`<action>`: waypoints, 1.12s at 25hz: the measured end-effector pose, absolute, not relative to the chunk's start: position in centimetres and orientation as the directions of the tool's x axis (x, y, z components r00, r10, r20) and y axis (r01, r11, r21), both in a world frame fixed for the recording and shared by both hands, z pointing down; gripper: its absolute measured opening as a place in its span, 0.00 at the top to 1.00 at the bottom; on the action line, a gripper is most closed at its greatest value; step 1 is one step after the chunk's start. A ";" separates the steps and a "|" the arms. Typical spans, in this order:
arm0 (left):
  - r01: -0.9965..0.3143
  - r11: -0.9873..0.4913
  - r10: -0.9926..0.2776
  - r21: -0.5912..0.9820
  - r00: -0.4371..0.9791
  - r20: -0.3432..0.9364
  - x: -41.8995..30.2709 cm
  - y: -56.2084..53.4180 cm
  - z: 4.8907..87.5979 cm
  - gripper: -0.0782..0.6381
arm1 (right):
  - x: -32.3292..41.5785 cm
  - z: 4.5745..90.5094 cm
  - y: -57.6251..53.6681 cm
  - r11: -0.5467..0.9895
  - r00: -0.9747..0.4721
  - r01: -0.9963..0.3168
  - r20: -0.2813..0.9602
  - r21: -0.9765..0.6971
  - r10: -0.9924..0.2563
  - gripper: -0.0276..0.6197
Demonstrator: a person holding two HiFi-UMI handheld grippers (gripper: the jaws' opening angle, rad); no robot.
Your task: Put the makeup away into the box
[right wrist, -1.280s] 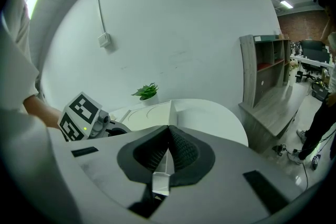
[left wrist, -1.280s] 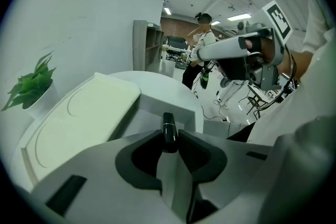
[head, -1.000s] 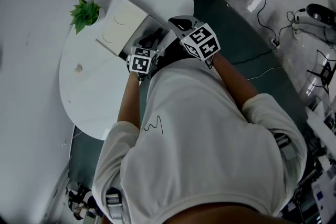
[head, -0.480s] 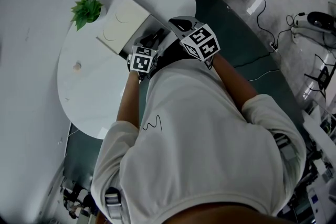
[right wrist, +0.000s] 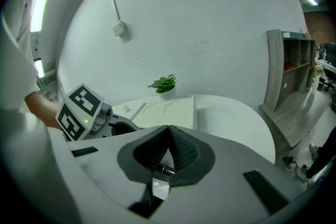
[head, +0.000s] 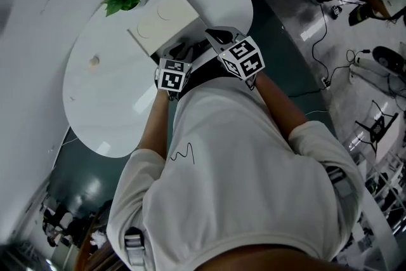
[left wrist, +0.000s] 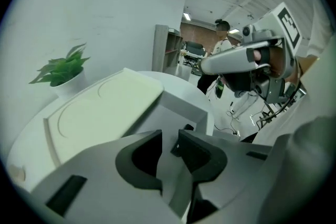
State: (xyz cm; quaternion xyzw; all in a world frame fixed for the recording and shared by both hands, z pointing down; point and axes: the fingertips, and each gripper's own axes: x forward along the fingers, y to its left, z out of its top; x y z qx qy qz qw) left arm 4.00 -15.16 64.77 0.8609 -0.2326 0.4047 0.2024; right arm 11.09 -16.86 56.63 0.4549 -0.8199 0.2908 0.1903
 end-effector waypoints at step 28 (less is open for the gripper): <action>-0.962 -0.248 -0.907 0.111 0.271 0.322 -12.8 -21.7 44.8 0.86 | 1.2 45.6 -24.4 0.643 -0.612 -0.764 0.370 -0.049 -0.699 0.96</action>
